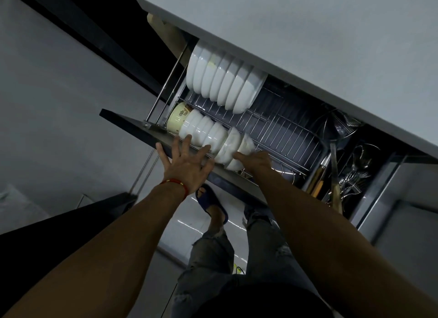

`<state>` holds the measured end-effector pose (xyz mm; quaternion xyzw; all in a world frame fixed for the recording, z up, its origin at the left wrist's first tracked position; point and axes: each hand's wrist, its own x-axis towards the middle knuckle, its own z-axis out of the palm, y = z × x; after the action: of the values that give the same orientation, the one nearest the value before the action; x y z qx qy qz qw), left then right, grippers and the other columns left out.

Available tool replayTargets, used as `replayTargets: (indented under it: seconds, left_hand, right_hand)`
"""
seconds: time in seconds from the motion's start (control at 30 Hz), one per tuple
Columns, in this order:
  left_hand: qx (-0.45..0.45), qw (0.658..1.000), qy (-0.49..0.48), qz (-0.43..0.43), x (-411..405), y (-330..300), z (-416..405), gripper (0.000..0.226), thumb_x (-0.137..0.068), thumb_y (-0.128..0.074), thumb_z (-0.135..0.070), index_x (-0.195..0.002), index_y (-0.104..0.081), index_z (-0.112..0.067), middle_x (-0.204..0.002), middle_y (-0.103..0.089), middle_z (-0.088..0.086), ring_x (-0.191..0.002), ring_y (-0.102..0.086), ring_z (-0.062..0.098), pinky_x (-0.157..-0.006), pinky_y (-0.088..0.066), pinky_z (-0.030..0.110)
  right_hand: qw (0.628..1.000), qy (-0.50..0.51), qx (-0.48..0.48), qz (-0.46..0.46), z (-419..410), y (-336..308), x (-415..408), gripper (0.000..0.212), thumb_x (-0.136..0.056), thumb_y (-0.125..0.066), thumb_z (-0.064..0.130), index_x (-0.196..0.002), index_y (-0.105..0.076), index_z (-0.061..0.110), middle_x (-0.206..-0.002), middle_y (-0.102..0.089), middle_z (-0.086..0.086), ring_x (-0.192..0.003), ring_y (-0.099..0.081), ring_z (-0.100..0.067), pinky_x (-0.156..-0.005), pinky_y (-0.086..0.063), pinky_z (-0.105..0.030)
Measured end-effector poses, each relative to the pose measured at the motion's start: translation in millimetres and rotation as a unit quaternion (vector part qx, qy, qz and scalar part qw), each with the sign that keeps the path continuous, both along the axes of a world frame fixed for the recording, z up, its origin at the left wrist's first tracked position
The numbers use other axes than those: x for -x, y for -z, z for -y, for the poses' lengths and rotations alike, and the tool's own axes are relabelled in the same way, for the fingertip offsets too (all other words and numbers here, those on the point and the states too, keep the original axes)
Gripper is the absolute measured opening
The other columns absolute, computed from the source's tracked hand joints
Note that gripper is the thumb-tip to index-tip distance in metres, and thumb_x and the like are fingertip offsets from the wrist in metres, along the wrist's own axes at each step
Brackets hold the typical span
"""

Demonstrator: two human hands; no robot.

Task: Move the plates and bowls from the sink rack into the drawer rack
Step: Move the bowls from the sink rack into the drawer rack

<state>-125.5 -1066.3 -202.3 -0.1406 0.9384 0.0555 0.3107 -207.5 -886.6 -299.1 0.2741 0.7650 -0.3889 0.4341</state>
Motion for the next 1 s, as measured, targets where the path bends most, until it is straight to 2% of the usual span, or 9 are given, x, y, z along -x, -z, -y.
replayTargets:
  seconds: [0.13,0.23,0.3,0.37,0.47,0.57,0.73,0.83,1.0]
  left_hand:
    - [0.002,1.0,0.001,0.004,0,2,0,0.057,-0.097,-0.021,-0.061,-0.153,-0.026,-0.048,-0.166,-0.009,0.009,-0.154,0.006,0.036,-0.112,0.016,0.073]
    - [0.002,1.0,-0.003,0.01,-1,3,1,0.058,-0.096,-0.018,-0.063,-0.152,-0.026,-0.049,-0.167,-0.008,0.008,-0.154,0.007,0.035,-0.11,0.02,0.071]
    - [-0.002,1.0,-0.007,0.012,-1,2,1,0.06,-0.094,-0.016,-0.064,-0.151,-0.028,-0.049,-0.167,-0.009,0.007,-0.154,0.007,0.034,-0.109,0.022,0.069]
    - [-0.005,1.0,-0.012,0.016,0,2,1,0.06,-0.094,-0.017,-0.065,-0.15,-0.029,-0.049,-0.166,-0.009,0.007,-0.154,0.007,0.033,-0.109,0.023,0.068]
    - [-0.006,0.999,-0.02,0.027,1,-2,0,0.058,-0.095,-0.019,-0.065,-0.151,-0.029,-0.05,-0.166,-0.009,0.005,-0.154,0.007,0.032,-0.11,0.023,0.068]
    - [-0.011,0.999,-0.023,0.02,2,-7,-4,0.057,-0.096,-0.02,-0.063,-0.151,-0.031,-0.049,-0.166,-0.011,0.005,-0.153,0.006,0.032,-0.111,0.021,0.07]
    - [-0.022,0.999,-0.046,0.01,-1,-20,-10,0.058,-0.092,-0.022,-0.056,-0.141,-0.047,-0.04,-0.16,-0.028,0.006,-0.153,-0.002,0.03,-0.111,0.02,0.07]
    - [-0.057,0.998,-0.018,0.001,9,-37,-30,0.057,-0.092,-0.03,-0.056,-0.141,-0.05,-0.035,-0.153,-0.04,0.004,-0.151,-0.015,0.029,-0.115,0.009,0.07]
    - [-0.25,0.964,0.042,-0.085,16,-92,-118,0.054,-0.093,-0.058,-0.033,-0.145,-0.051,-0.02,-0.149,-0.05,0.01,-0.139,-0.042,0.028,-0.116,-0.032,0.041]
  right_hand:
    - [0.999,-0.034,0.005,0.009,3,8,1,0.106,-0.07,-0.088,0.056,-0.148,-0.046,-0.002,-0.152,-0.052,-0.018,-0.139,-0.054,-0.03,-0.111,-0.049,-0.046]
    - [0.999,-0.04,0.02,0.007,-3,4,2,0.105,-0.07,-0.089,0.056,-0.147,-0.047,-0.003,-0.148,-0.056,-0.019,-0.132,-0.06,-0.033,-0.105,-0.054,-0.048]
    - [0.998,-0.01,0.051,0.025,-11,-1,-1,0.089,-0.072,-0.09,0.05,-0.136,-0.056,-0.003,-0.131,-0.066,-0.021,-0.107,-0.071,-0.034,-0.084,-0.062,-0.047]
    - [0.997,-0.001,0.077,0.021,-23,-11,-6,0.048,-0.078,-0.089,0.037,-0.104,-0.066,0.004,-0.108,-0.07,-0.02,-0.079,-0.069,-0.028,-0.062,-0.058,-0.038]
    - [0.999,-0.009,0.05,-0.019,-49,-30,-15,0.024,-0.085,-0.082,0.02,-0.075,-0.061,0.013,-0.092,-0.066,-0.018,-0.076,-0.064,-0.026,-0.072,-0.058,-0.043]
    - [0.998,-0.003,0.012,-0.065,-84,-70,-25,0.01,-0.09,-0.072,0.017,-0.095,-0.072,0.008,-0.095,-0.069,-0.016,-0.09,-0.064,-0.028,-0.09,-0.057,-0.048]
    - [0.981,0.087,0.003,-0.174,-136,-150,-69,0.015,-0.099,-0.062,0.01,-0.112,-0.07,0.007,-0.097,-0.072,-0.014,-0.085,-0.066,-0.027,-0.078,-0.06,-0.036]
    - [0.966,0.162,0.017,-0.202,-155,-188,-96,0.017,-0.101,-0.06,0.007,-0.115,-0.067,0.002,-0.098,-0.068,-0.015,-0.085,-0.061,-0.026,-0.079,-0.059,-0.038]
    - [0.93,0.269,0.05,-0.245,-191,-219,-129,0.014,-0.102,-0.06,0.008,-0.114,-0.068,0.007,-0.104,-0.072,-0.018,-0.085,-0.065,-0.023,-0.081,-0.061,-0.041]
